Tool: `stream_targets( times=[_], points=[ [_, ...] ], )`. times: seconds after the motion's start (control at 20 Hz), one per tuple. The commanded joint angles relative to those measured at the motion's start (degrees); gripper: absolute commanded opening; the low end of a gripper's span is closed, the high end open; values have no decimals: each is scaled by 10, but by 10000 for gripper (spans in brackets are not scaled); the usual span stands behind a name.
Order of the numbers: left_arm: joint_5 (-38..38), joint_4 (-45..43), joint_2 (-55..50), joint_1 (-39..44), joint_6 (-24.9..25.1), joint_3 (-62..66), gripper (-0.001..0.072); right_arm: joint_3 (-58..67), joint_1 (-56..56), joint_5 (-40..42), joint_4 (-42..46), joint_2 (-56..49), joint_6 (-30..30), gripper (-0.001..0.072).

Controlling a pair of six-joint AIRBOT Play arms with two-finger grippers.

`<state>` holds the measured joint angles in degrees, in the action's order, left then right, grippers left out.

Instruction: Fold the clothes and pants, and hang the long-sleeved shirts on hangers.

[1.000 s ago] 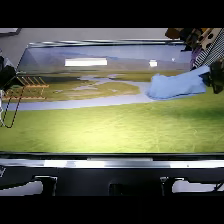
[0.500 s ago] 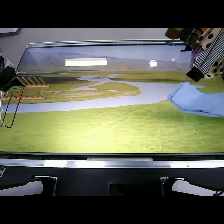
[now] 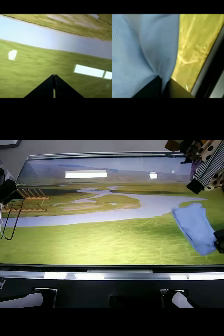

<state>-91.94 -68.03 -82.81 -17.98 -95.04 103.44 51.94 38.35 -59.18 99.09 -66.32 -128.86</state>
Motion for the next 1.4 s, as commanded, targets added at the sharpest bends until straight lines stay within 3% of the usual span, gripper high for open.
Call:
stream_targets(
  times=[0.0, 0.8, 1.0, 1.05, 1.2, 1.25, 1.35],
  points=[
    [-2, 0, 0, 0, 1, 0, 15, -87, 0, 8, 45, 49, -45, 29],
    [-2, 0, 0, 0, 1, 0, 15, -141, 0, -106, 113, 71, -87, 37],
    [-2, 0, 0, 0, 1, 0, 15, -143, 0, -143, 120, 71, -86, 280],
    [-2, 0, 0, 0, 1, 0, 15, -143, 0, -144, 120, 72, -75, 318],
    [-2, 0, -1, 2, 11, 0, 15, -123, 0, -118, 109, 92, -45, 317],
    [-1, 0, -1, 3, 20, 0, 16, -106, 0, -90, 90, 104, -19, 317],
    [5, -4, -6, 9, 21, -2, 16, -61, 0, -3, -19, 122, 90, 283]
  ],
)
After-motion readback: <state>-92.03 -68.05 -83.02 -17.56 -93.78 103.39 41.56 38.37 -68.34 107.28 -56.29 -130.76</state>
